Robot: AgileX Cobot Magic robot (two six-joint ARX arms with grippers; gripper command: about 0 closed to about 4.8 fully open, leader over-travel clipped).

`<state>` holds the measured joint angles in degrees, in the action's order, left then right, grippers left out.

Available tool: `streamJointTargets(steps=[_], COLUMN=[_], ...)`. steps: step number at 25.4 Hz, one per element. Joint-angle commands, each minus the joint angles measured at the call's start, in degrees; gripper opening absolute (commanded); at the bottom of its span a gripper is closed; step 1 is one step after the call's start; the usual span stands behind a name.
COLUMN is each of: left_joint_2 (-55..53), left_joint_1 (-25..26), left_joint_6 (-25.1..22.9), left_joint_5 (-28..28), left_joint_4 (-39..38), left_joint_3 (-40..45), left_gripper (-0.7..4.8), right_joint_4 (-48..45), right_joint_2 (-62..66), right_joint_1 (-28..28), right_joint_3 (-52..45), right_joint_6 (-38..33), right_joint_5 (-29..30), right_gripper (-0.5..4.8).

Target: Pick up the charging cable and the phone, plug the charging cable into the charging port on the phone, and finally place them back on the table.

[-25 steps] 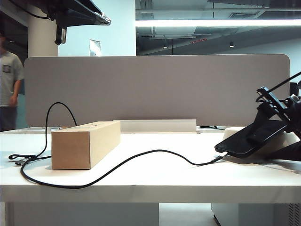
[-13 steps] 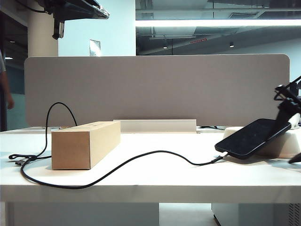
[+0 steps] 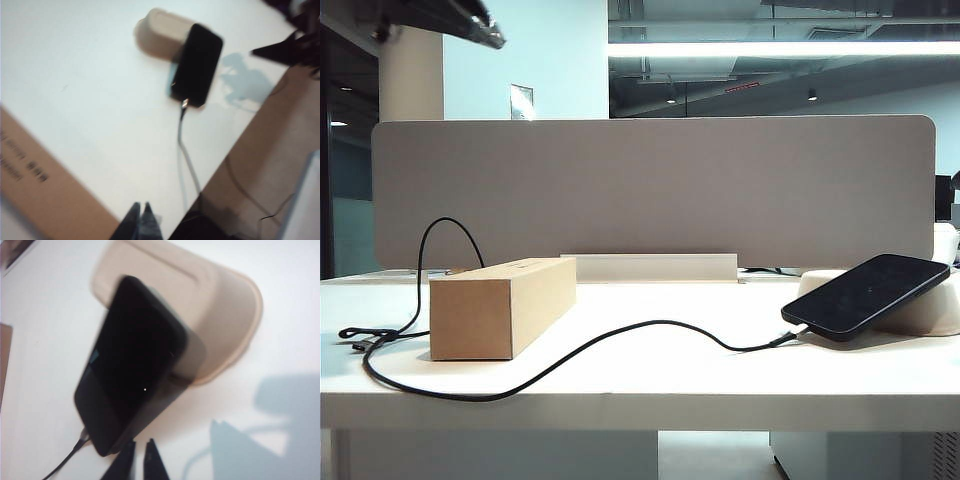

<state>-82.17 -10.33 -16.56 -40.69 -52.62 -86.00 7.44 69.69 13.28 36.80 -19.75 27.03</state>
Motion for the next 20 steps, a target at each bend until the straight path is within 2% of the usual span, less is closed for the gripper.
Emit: streamJointTargets(steps=[1, 4, 7, 10, 13, 15, 17, 20], left_joint_2=[1.81, 3.28, 5.40, 8.81, 16.76, 23.76, 28.87, 36.17], left_joint_1=[0.07, 0.07, 0.11, 0.11, 0.26, 0.87, 0.96, 0.96], left_joint_6=[-1.86, -3.34, -4.46, -4.46, -3.48, -0.76, -0.57, -0.57], left_joint_5=[4.11, 5.03, 6.08, 9.44, 14.05, 16.31, 19.23, 20.57], left_joint_4=[-1.18, -1.90, -2.14, -0.42, 5.92, 11.04, 12.46, 13.33], left_joint_3=[-0.24, -0.20, 0.50, 3.43, 13.22, 21.40, 26.36, 32.30], left_gripper=[-0.06, -0.06, -0.06, -0.06, -0.06, -0.06, -0.06, -0.06], right_joint_4=[1.11, 1.49, 1.73, 1.68, 1.70, 1.73, 2.19, 4.22], right_joint_2=[-4.02, -7.39, -10.67, -14.12, -20.00, -24.33, -26.99, -30.10], right_joint_1=[0.00, -0.13, -0.57, -2.14, -7.34, -11.15, -13.75, -16.76], right_joint_3=[0.17, 0.17, 0.17, 0.17, 0.17, 0.17, 0.17, 0.15], right_joint_6=[3.74, 3.74, 3.72, 3.76, 5.01, 5.03, 5.14, 6.97], right_joint_5=[-0.04, 0.55, 3.72, 4.20, 5.33, 5.40, 5.49, 5.49], right_gripper=[0.37, -0.04, -0.04, -0.04, -0.04, -0.04, -0.04, -0.04])
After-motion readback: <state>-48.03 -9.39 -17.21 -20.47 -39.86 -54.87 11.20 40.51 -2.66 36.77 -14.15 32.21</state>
